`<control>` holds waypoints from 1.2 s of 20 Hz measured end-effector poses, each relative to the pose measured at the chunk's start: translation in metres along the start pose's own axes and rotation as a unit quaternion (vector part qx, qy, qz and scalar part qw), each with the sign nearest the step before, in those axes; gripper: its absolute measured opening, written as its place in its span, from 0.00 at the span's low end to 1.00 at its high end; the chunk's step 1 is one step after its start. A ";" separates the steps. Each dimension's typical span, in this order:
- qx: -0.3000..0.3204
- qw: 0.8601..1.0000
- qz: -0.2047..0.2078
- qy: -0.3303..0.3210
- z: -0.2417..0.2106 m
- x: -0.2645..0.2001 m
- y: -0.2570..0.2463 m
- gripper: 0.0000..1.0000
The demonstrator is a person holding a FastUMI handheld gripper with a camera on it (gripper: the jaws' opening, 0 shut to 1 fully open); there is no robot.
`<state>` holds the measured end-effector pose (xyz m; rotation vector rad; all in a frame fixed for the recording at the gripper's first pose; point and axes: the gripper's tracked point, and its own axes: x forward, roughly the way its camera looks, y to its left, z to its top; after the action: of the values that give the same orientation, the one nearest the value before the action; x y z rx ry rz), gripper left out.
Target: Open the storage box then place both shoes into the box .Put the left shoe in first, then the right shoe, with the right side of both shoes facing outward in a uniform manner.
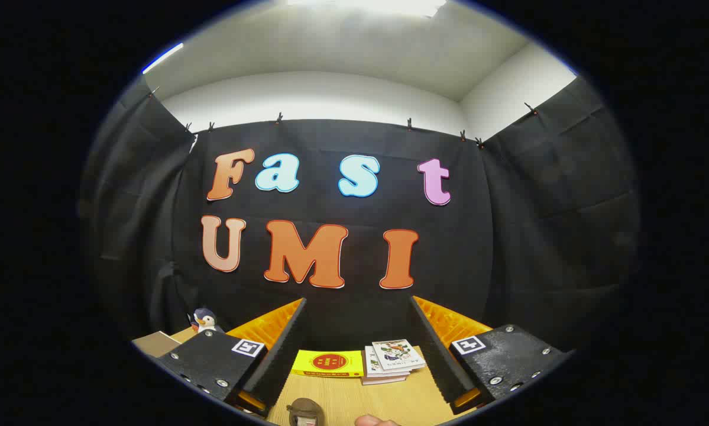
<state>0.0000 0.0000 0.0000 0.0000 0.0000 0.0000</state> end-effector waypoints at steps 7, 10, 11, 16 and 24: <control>0.001 1.000 0.023 0.001 0.003 -0.003 0.009 0.99; -0.004 1.000 0.030 -0.001 0.002 -0.006 0.014 0.99; -0.004 0.999 0.033 0.000 0.000 -0.008 0.018 0.99; 0.005 0.999 0.044 0.000 -0.004 -0.011 0.030 0.99; 0.001 0.995 0.099 0.008 -0.024 -0.022 0.079 0.99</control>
<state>-0.0216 0.0790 -0.0236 0.0016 0.0169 0.1990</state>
